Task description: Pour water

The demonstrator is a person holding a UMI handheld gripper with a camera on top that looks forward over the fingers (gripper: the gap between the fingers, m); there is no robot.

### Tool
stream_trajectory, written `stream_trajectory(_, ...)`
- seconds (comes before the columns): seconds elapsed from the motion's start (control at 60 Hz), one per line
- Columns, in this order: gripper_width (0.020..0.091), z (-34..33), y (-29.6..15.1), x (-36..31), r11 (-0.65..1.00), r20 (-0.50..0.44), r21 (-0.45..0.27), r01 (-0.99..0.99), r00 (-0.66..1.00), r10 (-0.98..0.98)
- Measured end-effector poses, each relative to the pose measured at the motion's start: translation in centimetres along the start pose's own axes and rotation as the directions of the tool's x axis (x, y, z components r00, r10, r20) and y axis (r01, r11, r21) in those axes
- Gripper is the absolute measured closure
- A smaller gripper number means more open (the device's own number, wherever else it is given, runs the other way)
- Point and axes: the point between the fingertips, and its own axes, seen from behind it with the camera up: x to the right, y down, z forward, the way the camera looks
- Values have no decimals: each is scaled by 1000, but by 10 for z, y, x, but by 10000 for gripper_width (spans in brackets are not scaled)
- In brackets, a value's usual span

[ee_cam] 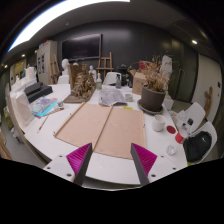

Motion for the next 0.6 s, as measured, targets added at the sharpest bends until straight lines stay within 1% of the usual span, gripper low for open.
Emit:
stream_trajectory(0.133,329,-1,5,35,999,-55,2,-34,998,34)
stream_trajectory(0.217,332,7,12,75,998,-84,17,-57,995,58)
stream_trajectory(0.333,332,13,23,130,995,-150,62,-83,985,91)
stream_trajectory(0.4,332,18,35,168,993,-198,89,-81,975,97)
stream_trajectory(0.6,331,45,71,271,986,-297,145,-86,946,127)
